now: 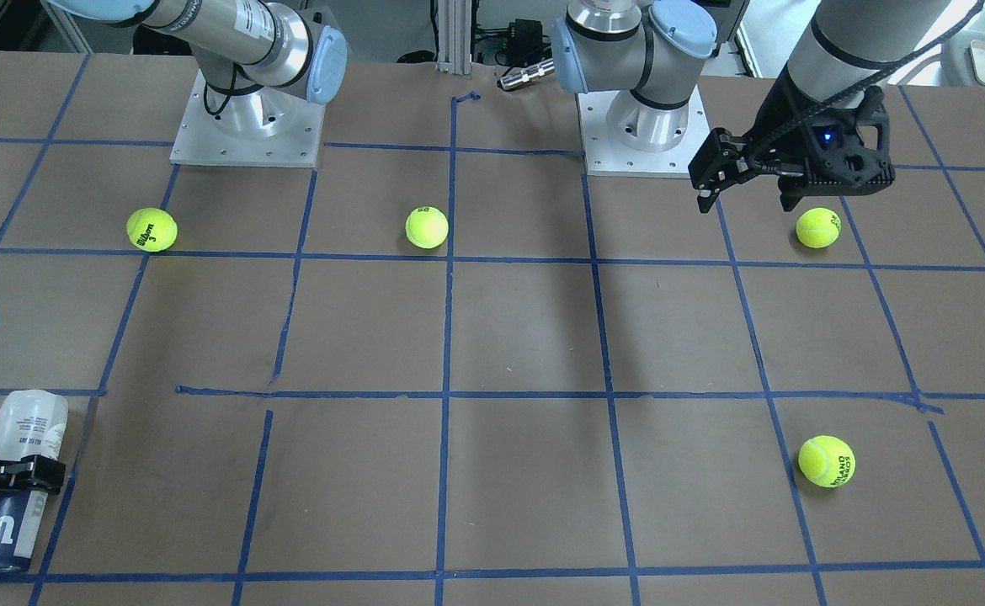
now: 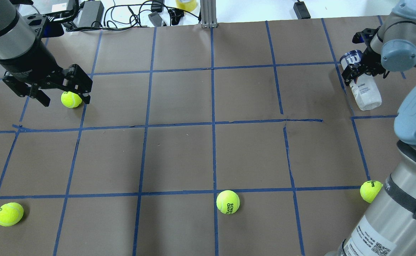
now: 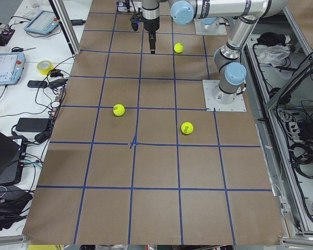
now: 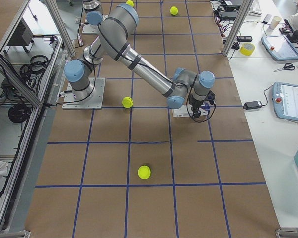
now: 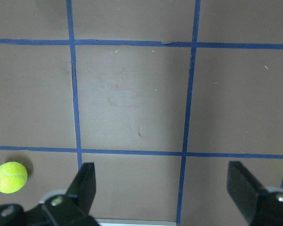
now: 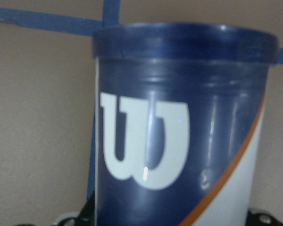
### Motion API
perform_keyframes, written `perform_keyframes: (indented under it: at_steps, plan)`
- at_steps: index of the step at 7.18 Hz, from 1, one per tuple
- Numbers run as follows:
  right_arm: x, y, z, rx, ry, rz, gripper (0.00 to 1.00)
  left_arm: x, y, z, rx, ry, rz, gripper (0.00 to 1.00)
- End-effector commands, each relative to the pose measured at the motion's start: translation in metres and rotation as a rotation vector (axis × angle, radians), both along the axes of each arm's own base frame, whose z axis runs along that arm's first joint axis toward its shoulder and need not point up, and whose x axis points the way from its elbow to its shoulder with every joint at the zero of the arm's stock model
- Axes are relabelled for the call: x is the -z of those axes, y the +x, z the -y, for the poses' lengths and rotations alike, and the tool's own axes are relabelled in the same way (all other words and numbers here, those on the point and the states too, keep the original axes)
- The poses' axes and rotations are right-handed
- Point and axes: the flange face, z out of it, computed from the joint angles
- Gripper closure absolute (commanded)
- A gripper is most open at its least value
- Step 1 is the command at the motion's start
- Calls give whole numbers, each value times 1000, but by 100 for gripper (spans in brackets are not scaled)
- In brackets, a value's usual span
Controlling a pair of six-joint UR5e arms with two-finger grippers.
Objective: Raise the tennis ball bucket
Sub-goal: 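Close the right gripper on the top of the Wilson can, then lift the can with the right gripper and carry it toward the table center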
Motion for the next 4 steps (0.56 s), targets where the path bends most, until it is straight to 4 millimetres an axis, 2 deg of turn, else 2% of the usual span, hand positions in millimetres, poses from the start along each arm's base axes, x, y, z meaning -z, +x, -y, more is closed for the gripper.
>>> perform_keyframes:
  at_steps: [1, 2, 3, 4]
  plan:
    - [-13, -1, 4, -6, -21, -1, 23, 2, -1, -4, 1, 22, -3, 0]
    - [-21, 1, 4, -15, -32, -4, 25, 12, -2, -6, 2, 50, -7, 0]
    - [-42, 14, 5, -69, -70, 19, 25, 13, 0, -8, -2, 53, -8, 0]
    - [-56, 39, 8, -145, -92, 37, 25, 13, 2, -7, -7, 48, -9, 0]
